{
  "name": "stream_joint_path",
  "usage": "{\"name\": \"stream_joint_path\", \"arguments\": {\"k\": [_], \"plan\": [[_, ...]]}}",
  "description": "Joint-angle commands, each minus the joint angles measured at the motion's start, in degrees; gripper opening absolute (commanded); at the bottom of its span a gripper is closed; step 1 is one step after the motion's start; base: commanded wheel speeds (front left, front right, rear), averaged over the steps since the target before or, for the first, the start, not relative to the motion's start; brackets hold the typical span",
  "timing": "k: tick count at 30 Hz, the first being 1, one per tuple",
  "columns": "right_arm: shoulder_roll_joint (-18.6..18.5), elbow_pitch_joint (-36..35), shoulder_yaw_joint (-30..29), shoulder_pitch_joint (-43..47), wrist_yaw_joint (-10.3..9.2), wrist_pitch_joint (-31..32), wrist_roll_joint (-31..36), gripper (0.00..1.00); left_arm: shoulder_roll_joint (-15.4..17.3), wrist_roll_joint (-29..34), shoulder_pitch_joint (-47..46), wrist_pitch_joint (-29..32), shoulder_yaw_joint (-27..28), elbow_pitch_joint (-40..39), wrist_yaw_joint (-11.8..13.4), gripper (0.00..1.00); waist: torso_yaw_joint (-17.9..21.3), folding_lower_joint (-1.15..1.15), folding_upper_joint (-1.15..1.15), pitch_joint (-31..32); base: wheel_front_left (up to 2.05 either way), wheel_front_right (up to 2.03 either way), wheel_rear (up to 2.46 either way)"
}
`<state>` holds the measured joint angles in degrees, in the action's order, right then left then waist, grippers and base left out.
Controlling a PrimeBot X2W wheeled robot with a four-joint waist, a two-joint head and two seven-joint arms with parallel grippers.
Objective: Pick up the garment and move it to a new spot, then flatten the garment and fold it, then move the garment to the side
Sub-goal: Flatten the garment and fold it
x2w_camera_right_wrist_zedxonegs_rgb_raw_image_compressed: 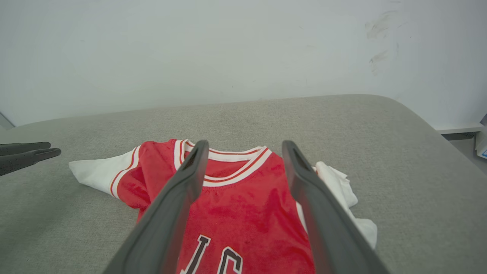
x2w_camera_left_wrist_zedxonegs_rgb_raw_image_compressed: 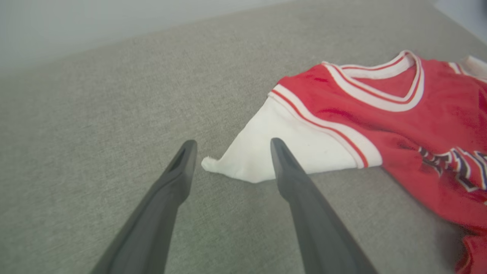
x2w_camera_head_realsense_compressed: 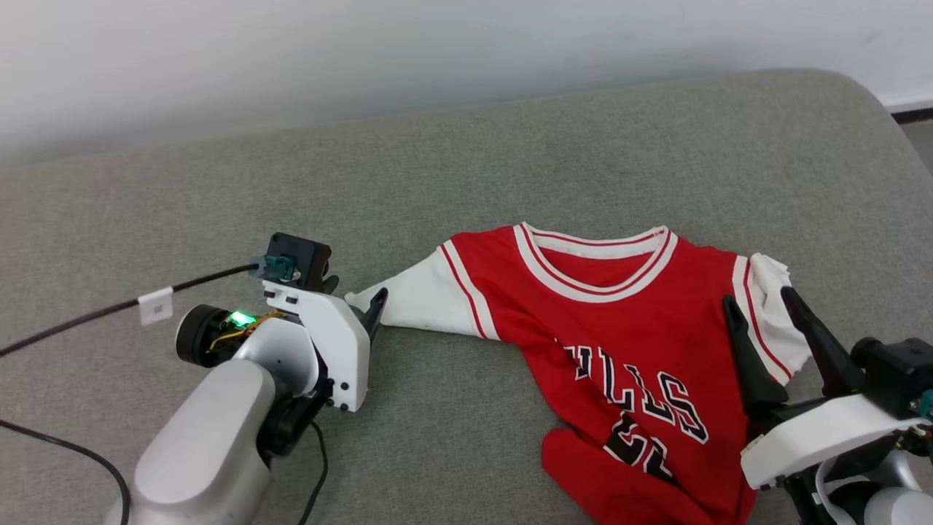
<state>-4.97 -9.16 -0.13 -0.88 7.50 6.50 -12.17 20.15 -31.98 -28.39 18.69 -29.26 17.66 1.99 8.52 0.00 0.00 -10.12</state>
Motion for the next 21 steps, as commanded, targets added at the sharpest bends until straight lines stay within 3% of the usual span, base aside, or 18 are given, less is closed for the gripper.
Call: {"name": "stream_joint_path", "arguments": {"k": [1,7,13,14,15,16,17,18,21], "plan": [[0.08,0.12,0.2,-1.26,-0.02,-0.4,-0.48,1.0,0.84,-0.03,-1.07,1.58,-0.28,0.86,-0.48,1.0,1.98,0.0,0.0,-2.28,0.0,0.0,0.0],[0.27,2.06,1.36,-2.82,-0.02,-1.77,-1.3,1.0,2.29,-1.05,-4.87,12.44,-2.72,6.93,-2.35,1.0,4.02,0.0,0.0,-5.31,0.0,0.0,0.0],[0.65,3.54,1.87,-3.77,-0.02,-2.77,-2.09,1.0,1.24,-2.87,-4.95,22.7,-6.24,11.97,-4.49,1.0,4.85,0.0,0.0,-6.89,0.0,0.0,0.0],[0.65,3.76,1.92,-3.87,-0.02,-2.96,-2.14,1.0,1.02,-3.5,-4.59,24.8,-7.0,12.6,-4.87,0.84,4.93,0.0,0.0,-6.97,0.0,0.0,0.0],[0.65,4.1,1.83,-3.85,-0.02,-2.95,-2.11,1.0,0.55,-4.39,-4.05,26.52,-7.37,12.98,-5.31,0.49,4.97,0.0,0.0,-7.01,0.0,0.0,0.0],[0.67,4.29,1.73,-3.83,-0.02,-3.13,-2.17,1.0,0.33,-4.62,-3.83,27.41,-7.67,13.03,-5.48,0.35,4.96,0.0,0.0,-6.99,0.0,0.0,0.0],[0.68,4.47,1.66,-3.87,-0.02,-3.19,-2.21,1.0,0.37,-4.55,-3.87,27.56,-7.84,12.79,-5.31,0.06,4.91,0.0,0.0,-6.87,0.0,0.0,0.0],[0.69,4.61,1.59,-3.81,-0.02,-3.26,-2.25,1.0,0.31,-4.7,-3.73,27.26,-7.73,12.47,-5.22,0.0,4.82,0.0,0.0,-6.79,0.0,0.0,0.0],[0.67,4.94,0.98,-3.61,-0.02,-3.18,-2.32,1.0,1.04,-3.53,-3.81,23.41,-6.79,11.05,-4.35,0.0,4.02,0.0,0.0,-6.24,0.0,0.0,0.0]]}}
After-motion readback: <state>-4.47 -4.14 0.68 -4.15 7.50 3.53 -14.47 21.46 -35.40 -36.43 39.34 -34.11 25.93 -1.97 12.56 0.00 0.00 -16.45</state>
